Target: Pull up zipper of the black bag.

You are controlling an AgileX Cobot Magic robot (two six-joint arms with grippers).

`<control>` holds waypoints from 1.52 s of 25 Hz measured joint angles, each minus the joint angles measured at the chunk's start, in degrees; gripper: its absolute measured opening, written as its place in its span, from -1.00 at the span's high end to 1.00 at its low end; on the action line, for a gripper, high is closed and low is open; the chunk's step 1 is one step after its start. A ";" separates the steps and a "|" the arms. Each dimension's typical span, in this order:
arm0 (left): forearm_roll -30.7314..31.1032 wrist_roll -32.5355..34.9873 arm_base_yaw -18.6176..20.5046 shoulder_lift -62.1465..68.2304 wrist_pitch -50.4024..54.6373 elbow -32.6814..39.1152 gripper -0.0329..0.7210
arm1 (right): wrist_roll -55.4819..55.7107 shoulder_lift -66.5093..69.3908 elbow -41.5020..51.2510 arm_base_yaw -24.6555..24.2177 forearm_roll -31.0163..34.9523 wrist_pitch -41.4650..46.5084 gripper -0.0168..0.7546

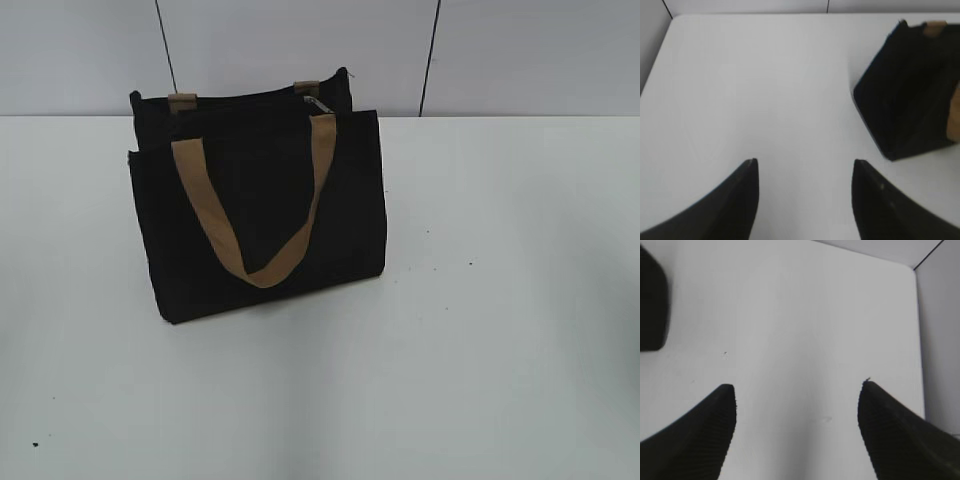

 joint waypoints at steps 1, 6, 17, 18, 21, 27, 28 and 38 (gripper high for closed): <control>-0.05 0.00 0.00 -3.00 2.51 1.23 -0.29 | 0.00 -3.40 3.32 0.00 1.02 -0.27 -0.55; 0.57 -0.84 0.83 -15.42 12.12 3.24 -0.29 | -0.06 -19.15 17.11 -0.07 4.79 -0.39 -0.55; 3.75 -5.10 1.77 -28.35 15.04 11.88 -0.28 | -0.06 -40.17 26.61 -0.07 7.17 8.86 -0.54; 4.40 -5.18 1.77 -29.14 14.07 12.09 -0.28 | -0.06 -41.18 26.68 -0.07 7.06 9.67 -0.54; 5.05 -5.41 1.82 -32.04 10.63 13.66 -0.28 | -0.01 -45.58 29.18 -0.07 6.89 9.73 -0.54; 5.18 -5.66 1.82 -33.58 9.70 13.98 -0.28 | 0.61 -54.54 34.71 -0.07 6.71 7.47 -0.53; 5.18 -5.71 1.82 -33.65 9.65 13.98 -0.28 | 0.85 -55.70 34.71 -0.07 6.59 7.14 -0.50; 5.40 -5.79 1.82 -33.77 9.54 14.07 -0.28 | 1.87 -57.32 34.85 -0.07 6.53 6.84 -0.36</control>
